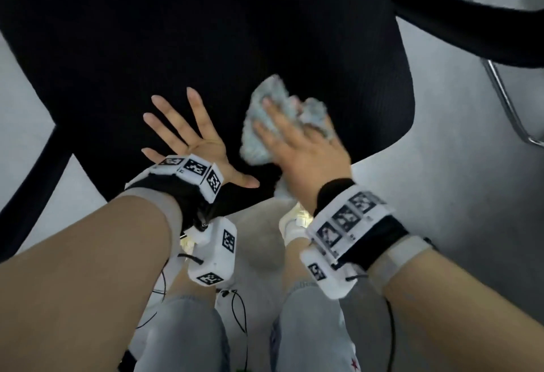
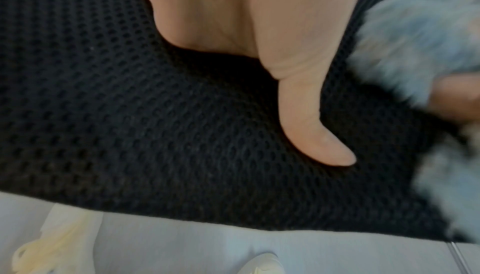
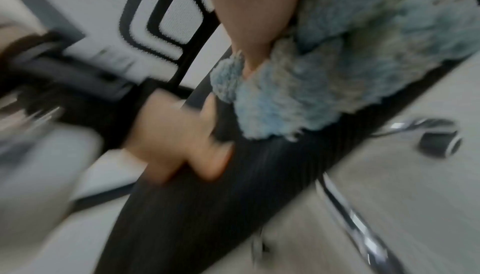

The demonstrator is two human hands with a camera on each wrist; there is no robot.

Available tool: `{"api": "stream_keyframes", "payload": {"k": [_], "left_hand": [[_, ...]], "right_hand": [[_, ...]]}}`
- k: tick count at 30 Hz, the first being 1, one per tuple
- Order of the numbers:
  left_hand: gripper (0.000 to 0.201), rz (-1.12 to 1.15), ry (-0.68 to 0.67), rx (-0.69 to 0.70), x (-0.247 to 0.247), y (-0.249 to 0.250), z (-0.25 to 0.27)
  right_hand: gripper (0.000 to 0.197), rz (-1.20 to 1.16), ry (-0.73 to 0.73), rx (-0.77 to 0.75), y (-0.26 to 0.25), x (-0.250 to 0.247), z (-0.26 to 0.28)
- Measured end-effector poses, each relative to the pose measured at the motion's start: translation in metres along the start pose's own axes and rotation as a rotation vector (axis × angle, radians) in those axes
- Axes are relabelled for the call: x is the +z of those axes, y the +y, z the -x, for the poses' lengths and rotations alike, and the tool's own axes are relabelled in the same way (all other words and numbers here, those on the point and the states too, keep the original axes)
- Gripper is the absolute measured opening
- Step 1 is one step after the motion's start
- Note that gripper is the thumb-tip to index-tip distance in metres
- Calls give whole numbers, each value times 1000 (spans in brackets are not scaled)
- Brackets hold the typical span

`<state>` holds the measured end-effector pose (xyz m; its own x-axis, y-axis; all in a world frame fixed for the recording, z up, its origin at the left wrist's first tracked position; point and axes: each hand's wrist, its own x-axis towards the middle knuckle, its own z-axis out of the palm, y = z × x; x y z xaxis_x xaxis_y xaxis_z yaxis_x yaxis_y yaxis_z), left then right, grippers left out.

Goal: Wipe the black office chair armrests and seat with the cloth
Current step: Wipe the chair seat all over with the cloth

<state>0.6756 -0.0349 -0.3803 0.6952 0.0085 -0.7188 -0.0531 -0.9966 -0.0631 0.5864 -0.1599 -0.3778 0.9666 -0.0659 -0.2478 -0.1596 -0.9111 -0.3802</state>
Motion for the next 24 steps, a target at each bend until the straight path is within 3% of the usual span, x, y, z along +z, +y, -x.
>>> {"api": "stream_keyframes", "payload": {"k": [3,5,7,9,11,12,13,15,17,18,20,22,24], "left_hand": [[162,37,-82,13,-3,3,0],[156,50,-52,3,1,7,0],[134,102,70,-16,6,11,2],[121,132,73,-40,3,11,5],[138,127,-44,-5,-6,6,5],[149,127,-124,34,-12,1,5],[153,134,-188,74,-14,-6,4],[148,182,-225,136,-25,-20,4],[145,244,-90,140,-34,-41,1],[146,274,-14,88,-38,-52,-2],[151,292,13,-35,-42,-72,-10],[155,255,3,-72,-40,-82,-14],[155,224,16,-61,-38,-88,-15]], "right_hand": [[64,-36,40,353,38,-32,-39],[66,-39,78,519,27,-40,-61],[71,-70,-64,417,-9,-37,-71],[75,-68,-259,135,-36,-24,-66],[81,2,-302,-89,-33,-25,-62],[84,49,-300,-105,-22,-32,-66],[86,86,-297,-43,-8,-40,-69],[78,69,-272,246,23,-62,-79],[64,-19,-148,499,29,-70,-88],[65,14,-114,544,21,-63,-93],[83,112,-171,450,-16,-42,-99],[92,101,-315,132,-65,-17,-96],[84,123,-473,-208,-94,-7,-90]]}}
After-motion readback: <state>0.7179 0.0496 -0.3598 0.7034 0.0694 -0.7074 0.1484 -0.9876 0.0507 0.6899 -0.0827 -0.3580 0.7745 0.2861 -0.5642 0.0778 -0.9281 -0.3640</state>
